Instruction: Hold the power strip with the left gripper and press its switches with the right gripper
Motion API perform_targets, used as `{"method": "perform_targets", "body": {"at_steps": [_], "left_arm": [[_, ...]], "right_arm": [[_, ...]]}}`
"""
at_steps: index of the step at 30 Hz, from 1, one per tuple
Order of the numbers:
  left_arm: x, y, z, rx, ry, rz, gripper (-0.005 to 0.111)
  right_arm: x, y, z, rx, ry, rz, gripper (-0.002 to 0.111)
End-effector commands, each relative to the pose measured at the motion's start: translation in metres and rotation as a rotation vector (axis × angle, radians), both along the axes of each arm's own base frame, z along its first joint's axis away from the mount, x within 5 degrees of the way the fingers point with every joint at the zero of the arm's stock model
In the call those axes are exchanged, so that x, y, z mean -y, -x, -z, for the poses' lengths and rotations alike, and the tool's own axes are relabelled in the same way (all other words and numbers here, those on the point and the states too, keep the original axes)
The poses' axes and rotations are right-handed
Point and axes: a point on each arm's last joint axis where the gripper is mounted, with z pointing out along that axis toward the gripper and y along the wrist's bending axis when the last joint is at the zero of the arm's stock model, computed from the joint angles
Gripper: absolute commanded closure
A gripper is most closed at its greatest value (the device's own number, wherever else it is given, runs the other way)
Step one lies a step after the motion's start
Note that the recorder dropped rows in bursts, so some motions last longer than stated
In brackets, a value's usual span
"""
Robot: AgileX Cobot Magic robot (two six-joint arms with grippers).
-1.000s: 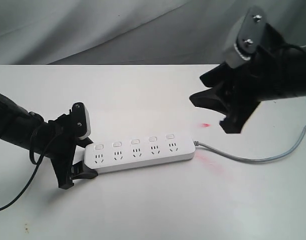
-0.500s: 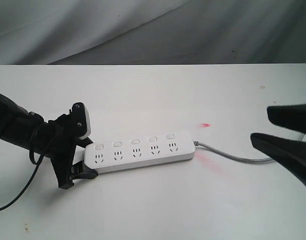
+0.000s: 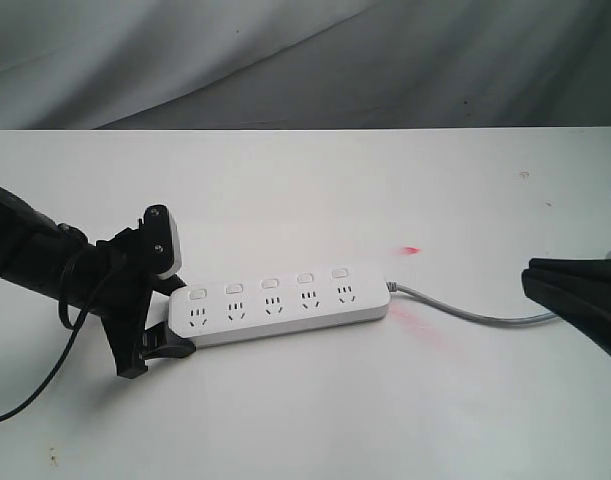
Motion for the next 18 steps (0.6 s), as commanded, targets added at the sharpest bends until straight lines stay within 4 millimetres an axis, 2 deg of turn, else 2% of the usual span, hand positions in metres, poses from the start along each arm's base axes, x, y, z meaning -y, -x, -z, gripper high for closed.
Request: {"method": "perform_targets", "body": {"at_steps": [1, 9, 15, 18], "left_arm": [[-0.003, -0.001, 0.003, 0.014, -0.031, 0.005, 0.061], [-0.003, -0.001, 0.003, 0.014, -0.031, 0.005, 0.061], [-0.003, -0.001, 0.003, 0.014, -0.031, 0.005, 0.061], [-0.003, -0.001, 0.003, 0.014, -0.031, 0.005, 0.061]], "right_arm": [[0.000, 0.001, 0.002, -0.011, -0.005, 0.000, 0.108], [0.001, 0.000, 0.001, -0.003, -0.006, 0.015, 0.108], [0.009, -0.008, -0.003, 0.063, -0.010, 0.134, 0.108], [0.019, -0.006, -0.003, 0.137, -0.019, 0.238, 0.108]]}}
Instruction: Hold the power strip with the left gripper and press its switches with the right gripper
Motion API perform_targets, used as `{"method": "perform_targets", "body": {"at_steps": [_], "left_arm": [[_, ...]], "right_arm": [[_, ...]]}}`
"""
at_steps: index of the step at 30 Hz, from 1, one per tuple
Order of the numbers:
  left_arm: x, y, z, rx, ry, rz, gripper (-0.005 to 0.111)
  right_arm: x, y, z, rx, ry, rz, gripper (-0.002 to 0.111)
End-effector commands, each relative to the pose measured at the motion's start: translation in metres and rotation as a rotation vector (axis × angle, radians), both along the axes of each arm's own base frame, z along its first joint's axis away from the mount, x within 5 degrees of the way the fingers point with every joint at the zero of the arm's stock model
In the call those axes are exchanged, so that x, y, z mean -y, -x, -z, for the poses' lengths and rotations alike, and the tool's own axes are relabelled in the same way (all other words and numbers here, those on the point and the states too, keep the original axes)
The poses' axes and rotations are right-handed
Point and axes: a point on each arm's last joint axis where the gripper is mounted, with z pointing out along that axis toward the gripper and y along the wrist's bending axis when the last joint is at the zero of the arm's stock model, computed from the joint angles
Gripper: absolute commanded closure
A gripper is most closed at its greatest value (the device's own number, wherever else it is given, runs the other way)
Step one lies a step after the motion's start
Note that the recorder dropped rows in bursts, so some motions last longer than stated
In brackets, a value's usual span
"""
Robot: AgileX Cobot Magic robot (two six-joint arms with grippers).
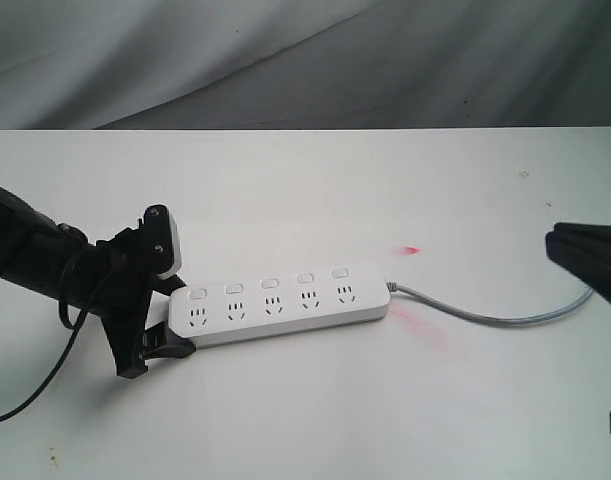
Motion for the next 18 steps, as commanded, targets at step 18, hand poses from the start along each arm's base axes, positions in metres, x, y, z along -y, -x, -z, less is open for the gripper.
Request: {"method": "perform_targets", "body": {"at_steps": [18], "left_arm": [[-0.003, -0.001, 0.003, 0.014, -0.031, 0.005, 0.061]], "right_arm": [[0.041, 0.055, 0.073, 0.263, -0.032, 0.387, 0.108]]}}
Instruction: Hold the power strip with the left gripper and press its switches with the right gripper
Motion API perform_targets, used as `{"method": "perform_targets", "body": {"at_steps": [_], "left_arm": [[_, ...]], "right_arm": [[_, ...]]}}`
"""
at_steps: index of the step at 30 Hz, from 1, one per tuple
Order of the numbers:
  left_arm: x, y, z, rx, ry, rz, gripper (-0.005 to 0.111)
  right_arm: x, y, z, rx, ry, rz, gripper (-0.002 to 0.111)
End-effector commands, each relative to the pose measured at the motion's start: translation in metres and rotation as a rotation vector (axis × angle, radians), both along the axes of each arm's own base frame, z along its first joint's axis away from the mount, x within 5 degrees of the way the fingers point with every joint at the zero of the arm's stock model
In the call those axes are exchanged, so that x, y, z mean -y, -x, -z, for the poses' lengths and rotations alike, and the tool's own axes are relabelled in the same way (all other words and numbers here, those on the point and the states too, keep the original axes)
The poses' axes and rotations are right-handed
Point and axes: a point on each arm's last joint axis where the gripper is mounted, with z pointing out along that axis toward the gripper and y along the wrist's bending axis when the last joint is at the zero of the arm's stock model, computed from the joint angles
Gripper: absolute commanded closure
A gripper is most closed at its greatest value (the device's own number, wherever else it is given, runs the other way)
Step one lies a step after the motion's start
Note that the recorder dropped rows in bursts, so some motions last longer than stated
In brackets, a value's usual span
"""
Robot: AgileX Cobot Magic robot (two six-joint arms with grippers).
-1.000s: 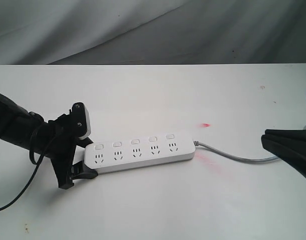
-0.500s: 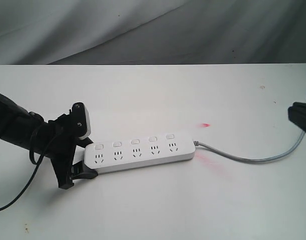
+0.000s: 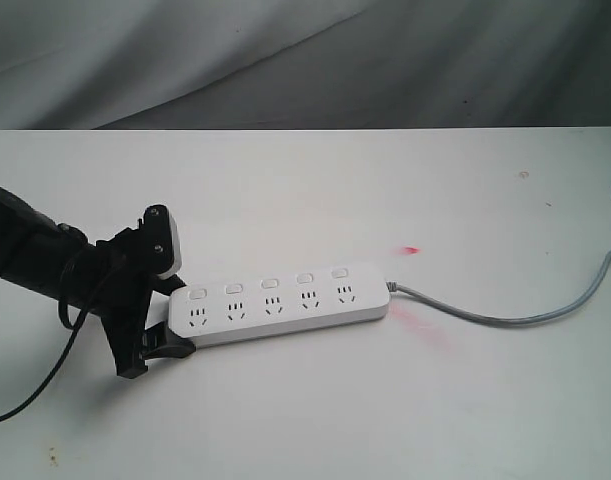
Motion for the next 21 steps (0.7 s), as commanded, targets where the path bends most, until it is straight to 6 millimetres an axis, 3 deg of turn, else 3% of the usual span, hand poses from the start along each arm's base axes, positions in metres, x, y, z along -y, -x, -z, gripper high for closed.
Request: {"method": "perform_targets", "body": {"at_steps": [1, 6, 17, 21], "left_arm": [[-0.003, -0.001, 0.003, 0.014, -0.031, 0.005, 0.061], [-0.003, -0.001, 0.003, 0.014, -0.031, 0.005, 0.061], [-0.003, -0.001, 0.003, 0.014, -0.031, 0.005, 0.061], [-0.003, -0.001, 0.003, 0.014, -0.031, 0.005, 0.061]], "right_arm": [[0.001, 0.000, 0.024, -0.039, 0.002, 0.014, 0.108], [0.001, -0.001, 0.033, -0.067, 0.008, 0.014, 0.108], [0.019, -0.004, 0.024, 0.048, 0.079, 0.214, 0.108], [0.021, -0.004, 0.023, 0.039, -0.022, 0.235, 0.108]]}}
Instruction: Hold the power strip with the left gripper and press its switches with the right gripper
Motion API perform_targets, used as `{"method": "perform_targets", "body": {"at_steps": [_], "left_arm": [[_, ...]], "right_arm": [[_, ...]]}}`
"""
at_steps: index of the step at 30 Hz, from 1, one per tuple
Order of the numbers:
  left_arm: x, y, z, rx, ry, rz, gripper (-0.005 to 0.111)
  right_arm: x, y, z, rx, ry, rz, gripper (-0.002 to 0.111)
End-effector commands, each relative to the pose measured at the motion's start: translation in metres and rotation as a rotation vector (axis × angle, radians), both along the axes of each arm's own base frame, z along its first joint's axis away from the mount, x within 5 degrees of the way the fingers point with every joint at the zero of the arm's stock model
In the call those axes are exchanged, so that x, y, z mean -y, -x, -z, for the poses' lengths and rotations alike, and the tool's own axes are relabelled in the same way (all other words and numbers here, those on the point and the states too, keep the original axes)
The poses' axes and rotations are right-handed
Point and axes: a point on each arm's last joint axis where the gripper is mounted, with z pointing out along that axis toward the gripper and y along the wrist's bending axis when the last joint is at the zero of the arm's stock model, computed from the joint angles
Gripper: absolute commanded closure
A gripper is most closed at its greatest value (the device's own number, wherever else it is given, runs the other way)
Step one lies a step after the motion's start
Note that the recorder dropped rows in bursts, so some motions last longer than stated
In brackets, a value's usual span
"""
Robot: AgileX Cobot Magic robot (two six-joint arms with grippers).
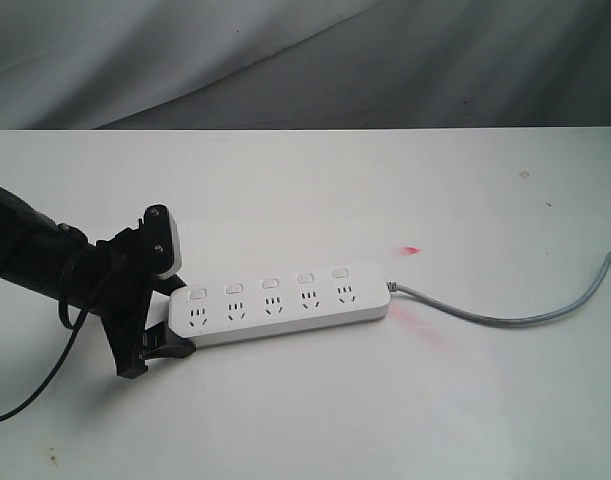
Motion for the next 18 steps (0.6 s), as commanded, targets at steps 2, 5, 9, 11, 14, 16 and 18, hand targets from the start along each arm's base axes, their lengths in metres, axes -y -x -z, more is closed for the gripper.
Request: {"method": "perform_targets", "body": {"at_steps": [2, 5, 9, 11, 14, 16, 18], "left_arm": [[-0.003, -0.001, 0.003, 0.014, -0.031, 0.005, 0.061], [-0.003, -0.001, 0.003, 0.014, -0.031, 0.005, 0.061], [-0.003, -0.001, 0.003, 0.014, -0.031, 0.005, 0.061], [-0.003, -0.001, 0.003, 0.014, -0.031, 0.005, 0.061], [-0.003, -0.001, 0.003, 0.014, -0.031, 0.005, 0.061], [-0.003, -0.001, 0.003, 0.014, -0.031, 0.005, 0.061], [-0.003, -0.001, 0.003, 0.014, -0.031, 0.005, 0.061]], "right_arm": [[0.003, 0.000, 0.000, 0.006, -0.132, 0.034, 0.108], [0.004, 0.000, 0.000, 0.002, -0.203, 0.039, 0.108], [0.004, 0.000, 0.004, -0.036, -0.242, 0.044, 0.108], [0.004, 0.000, 0.008, -0.079, -0.242, 0.046, 0.108], [0.003, 0.001, 0.013, -0.135, -0.237, 0.048, 0.108], [0.003, 0.001, 0.016, -0.169, -0.236, 0.049, 0.108], [0.003, 0.001, 0.018, -0.189, -0.236, 0.049, 0.108]]}}
